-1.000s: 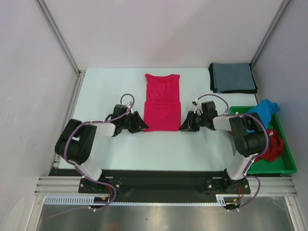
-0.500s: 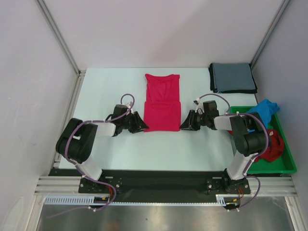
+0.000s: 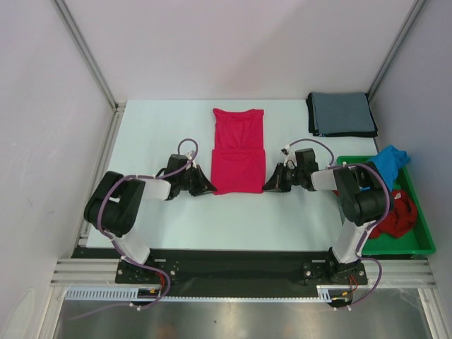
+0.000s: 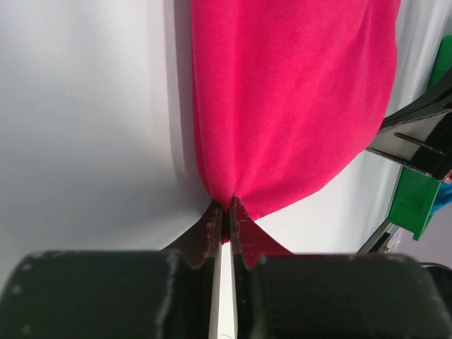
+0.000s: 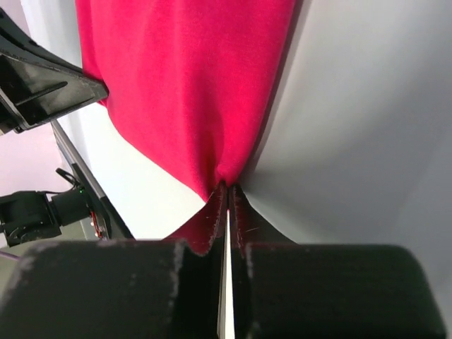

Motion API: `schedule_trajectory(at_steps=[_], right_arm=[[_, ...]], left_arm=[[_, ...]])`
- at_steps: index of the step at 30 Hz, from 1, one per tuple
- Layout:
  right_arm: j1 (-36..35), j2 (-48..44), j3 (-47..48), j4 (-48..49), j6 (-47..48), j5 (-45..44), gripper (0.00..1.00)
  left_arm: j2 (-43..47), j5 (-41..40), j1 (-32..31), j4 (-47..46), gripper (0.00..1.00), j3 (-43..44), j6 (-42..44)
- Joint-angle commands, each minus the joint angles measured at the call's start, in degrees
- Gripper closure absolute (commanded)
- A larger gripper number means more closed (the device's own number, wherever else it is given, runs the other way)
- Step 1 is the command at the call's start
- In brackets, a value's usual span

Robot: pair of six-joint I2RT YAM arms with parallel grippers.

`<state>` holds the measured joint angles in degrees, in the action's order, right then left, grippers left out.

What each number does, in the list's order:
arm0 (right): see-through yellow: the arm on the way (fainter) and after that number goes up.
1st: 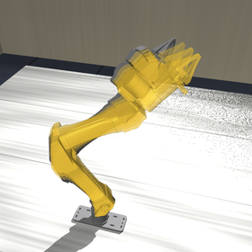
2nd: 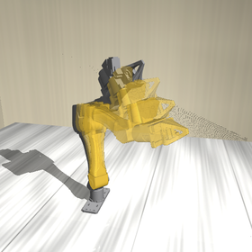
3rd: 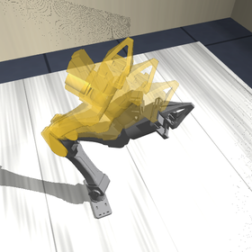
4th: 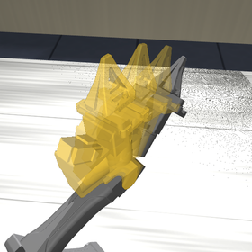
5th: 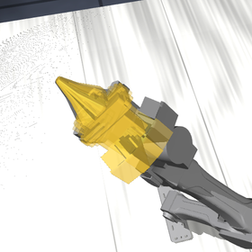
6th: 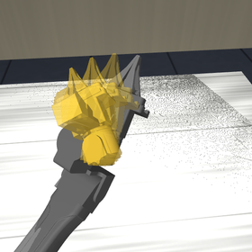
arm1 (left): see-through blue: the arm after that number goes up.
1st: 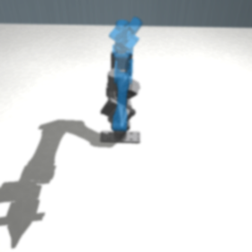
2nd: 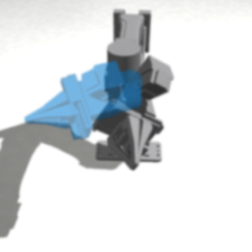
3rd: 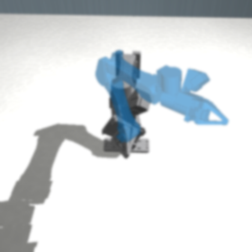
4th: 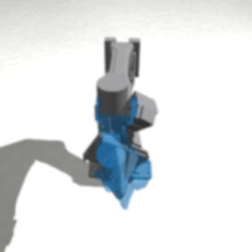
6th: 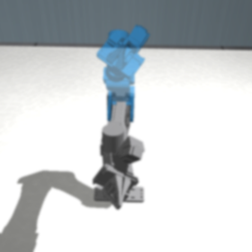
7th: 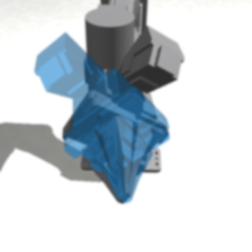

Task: Fold and stack the t-shirts
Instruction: Fold the tshirt

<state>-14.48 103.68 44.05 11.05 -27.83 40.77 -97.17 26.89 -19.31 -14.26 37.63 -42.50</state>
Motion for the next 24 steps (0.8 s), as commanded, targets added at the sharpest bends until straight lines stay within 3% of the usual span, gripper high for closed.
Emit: schedule_trajectory(at_steps=[1, 5, 24], right_arm=[[0.5, -1.6, 0.2, -0.8, 0.1, -1.7, 1.00], [2.2, -4.3, 0.2, -6.0, 2.7, -4.5, 1.00], [4.3, -7.9, 0.4, -12.9, 5.9, -1.8, 1.00]], left_arm=[[-0.5, -0.4, 0.5, 0.4, 0.99, 0.6, 0.7], [-0.1, -1.8, 0.6, 2.6, 1.00, 1.2, 1.7], [4.0, -2.2, 1.4, 7.1, 1.00, 0.3, 4.0]])
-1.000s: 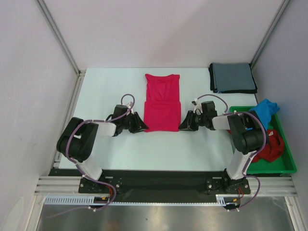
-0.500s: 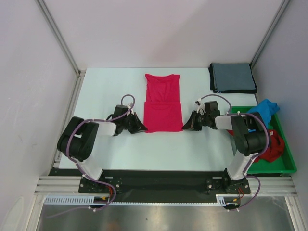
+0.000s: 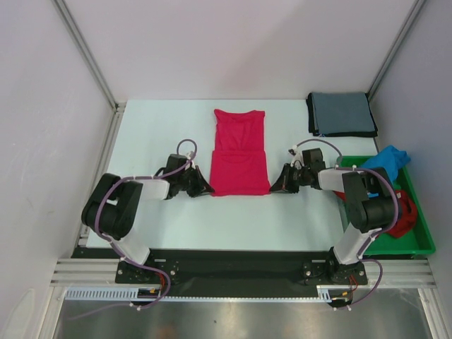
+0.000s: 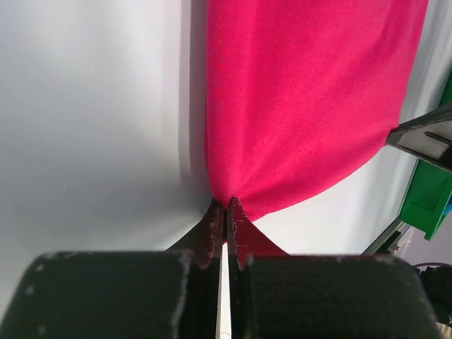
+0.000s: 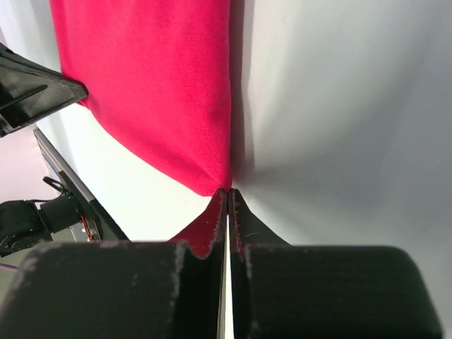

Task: Fold and stack the t-shirts
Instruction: Fold the tshirt

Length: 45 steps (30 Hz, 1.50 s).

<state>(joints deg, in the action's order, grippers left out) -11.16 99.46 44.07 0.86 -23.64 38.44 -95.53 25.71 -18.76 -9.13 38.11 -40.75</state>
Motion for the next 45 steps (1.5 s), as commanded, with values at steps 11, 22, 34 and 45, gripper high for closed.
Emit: schedule_trajectory(at_steps=[11, 22, 34, 45], right_arm=[[0.5, -5.3, -2.7, -2.4, 0.9, 2.0, 0.94], [1.1, -13.0, -9.1, 1.8, -6.0, -3.0, 0.55], [-2.5, -8.8, -17.1, 23.9, -28.1, -7.8, 0.50], [-6.9, -13.6, -24.4, 24.0, -40.9, -23.0, 0.45]], left_arm=[[6.4, -0.8, 0.7, 0.8, 0.71, -3.7, 1.1], [11.6, 1.3, 0.8, -2.9, 0.35, -8.4, -4.1], [5.4, 0.3, -0.1, -18.8, 0.33, -15.4, -18.1], [12.2, -6.7, -1.5, -12.3, 0.35, -18.4, -23.3]])
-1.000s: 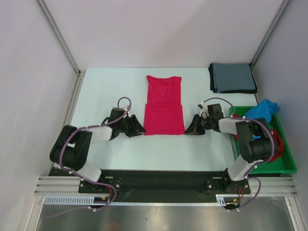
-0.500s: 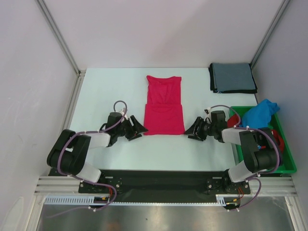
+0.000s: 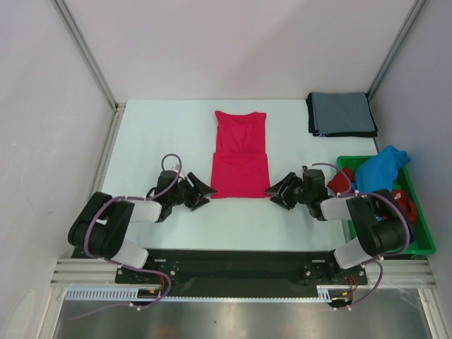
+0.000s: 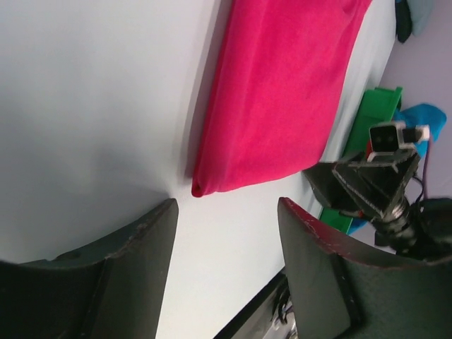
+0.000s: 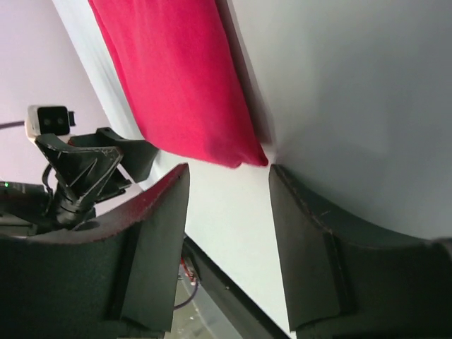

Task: Fold and stack the t-shirts
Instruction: Fold the tshirt

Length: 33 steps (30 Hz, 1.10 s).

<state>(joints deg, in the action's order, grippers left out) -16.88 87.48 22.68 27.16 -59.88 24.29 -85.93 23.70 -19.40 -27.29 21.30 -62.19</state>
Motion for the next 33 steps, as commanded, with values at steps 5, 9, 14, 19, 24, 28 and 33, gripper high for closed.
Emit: schedule_trajectory(at_steps=[5, 9, 14, 19, 24, 28, 33], right_arm=[[-6.3, -5.1, -5.7, -3.2, -12.4, -19.3, 0.45], [-11.6, -7.1, -8.0, -2.2, -22.3, -30.4, 0.47], [-15.9, -6.8, -6.5, -6.6, -27.9, -39.5, 0.49], [-17.4, -4.3, -6.5, -5.5, -29.9, -41.8, 0.51], [-17.4, -3.2, -5.6, -5.8, -30.4, -42.1, 0.55], [-17.7, -2.8, -4.7, -7.1, -30.3, -42.3, 0.56], [-17.8, -1.4, -4.0, -6.9, -30.3, -42.2, 0.57]], left_arm=[[4.9, -10.2, -4.9, 6.1, 0.32, -3.4, -7.5], [5.2, -14.4, -7.8, -1.2, 0.34, -6.9, -16.7], [4.5, -19.2, -9.0, -8.5, 0.37, -10.8, -23.4], [2.6, -21.7, -9.1, -9.5, 0.40, -10.0, -25.7], [-1.9, -21.6, -9.1, -13.8, 0.43, -10.0, -28.1], [-4.7, -21.1, -9.1, -16.0, 0.43, -9.8, -29.3], [-5.7, -21.1, -9.2, -17.8, 0.46, -9.9, -30.1]])
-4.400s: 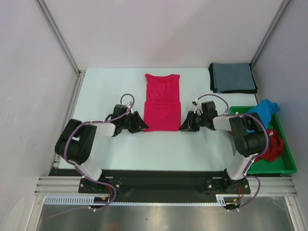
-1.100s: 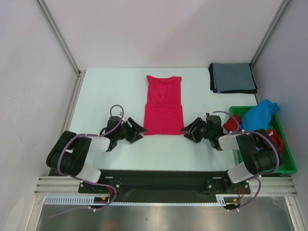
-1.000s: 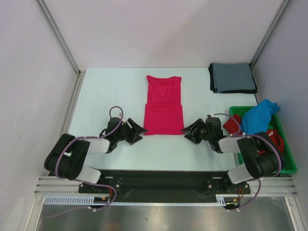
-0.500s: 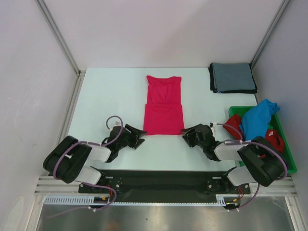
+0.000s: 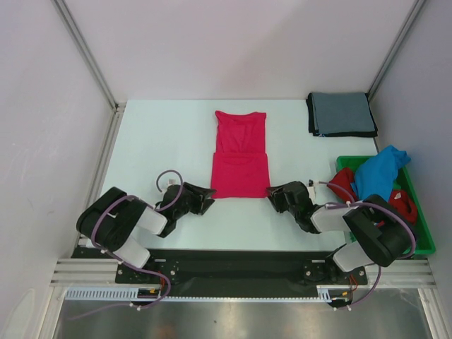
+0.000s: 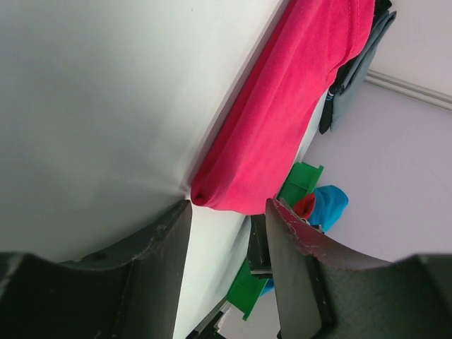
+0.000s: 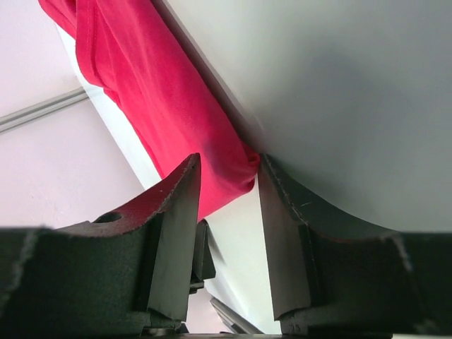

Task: Fold and stack the t-shirts
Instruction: Fold the tshirt

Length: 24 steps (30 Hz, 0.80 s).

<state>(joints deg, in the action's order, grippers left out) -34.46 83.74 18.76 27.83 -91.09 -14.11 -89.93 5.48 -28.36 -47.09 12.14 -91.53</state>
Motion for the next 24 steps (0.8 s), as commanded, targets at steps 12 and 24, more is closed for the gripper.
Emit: schedule_trajectory(at_steps=[12, 24], right_arm=[[-0.3, 3.4, 0.0, -6.3, 2.8, -2.1, 0.99], [-3.2, -9.6, -3.3, -16.2, 8.1, -2.7, 1.00]], left_arm=[[-4.2, -3.5, -0.1, -1.2, 0.82, 0.4, 1.6], [11.3, -5.4, -1.3, 11.3, 1.00, -2.4, 8.6]])
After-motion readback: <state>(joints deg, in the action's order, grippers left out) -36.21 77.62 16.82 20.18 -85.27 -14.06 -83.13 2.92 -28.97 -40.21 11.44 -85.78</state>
